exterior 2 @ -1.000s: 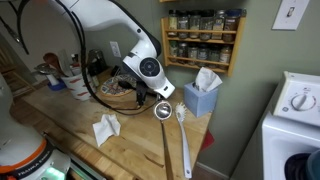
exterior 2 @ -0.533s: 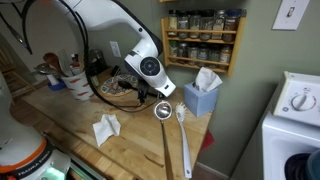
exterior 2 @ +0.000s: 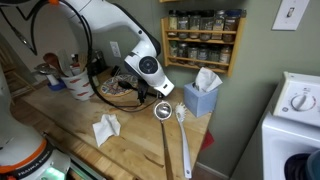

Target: Pick up the small plate on the right and put it on the orange plate on the left

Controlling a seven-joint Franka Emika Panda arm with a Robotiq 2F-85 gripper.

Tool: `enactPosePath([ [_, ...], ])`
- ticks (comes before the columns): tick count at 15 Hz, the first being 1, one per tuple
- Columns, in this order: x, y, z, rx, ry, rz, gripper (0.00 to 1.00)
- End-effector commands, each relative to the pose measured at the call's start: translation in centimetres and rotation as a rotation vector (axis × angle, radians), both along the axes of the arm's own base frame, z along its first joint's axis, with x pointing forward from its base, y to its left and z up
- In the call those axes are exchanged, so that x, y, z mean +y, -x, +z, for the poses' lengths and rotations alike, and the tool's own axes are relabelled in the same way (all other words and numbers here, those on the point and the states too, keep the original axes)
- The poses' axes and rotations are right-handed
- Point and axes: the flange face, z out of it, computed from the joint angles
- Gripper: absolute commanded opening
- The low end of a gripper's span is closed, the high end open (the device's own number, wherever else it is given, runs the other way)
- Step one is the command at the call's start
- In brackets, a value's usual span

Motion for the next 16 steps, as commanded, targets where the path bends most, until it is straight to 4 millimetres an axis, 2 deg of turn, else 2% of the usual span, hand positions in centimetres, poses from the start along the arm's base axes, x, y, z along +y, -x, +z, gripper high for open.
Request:
enactPosePath([
  [1, 0.2, -0.44, -0.71, 0.021, 0.02, -0.023, 0.07],
  [2, 0.14, -0.45, -0.73, 0.024, 0.025, -0.026, 0.01],
  [3, 0.06, -0.54, -0.53, 0.02, 0.025, -0.026, 0.0],
  [10, -0.33, -0.42, -0.33, 0.01, 0.008, -0.002, 0.03],
  [16, -0.55, -0.11, 0.02, -0.07, -0.078, 0.098, 0.03],
])
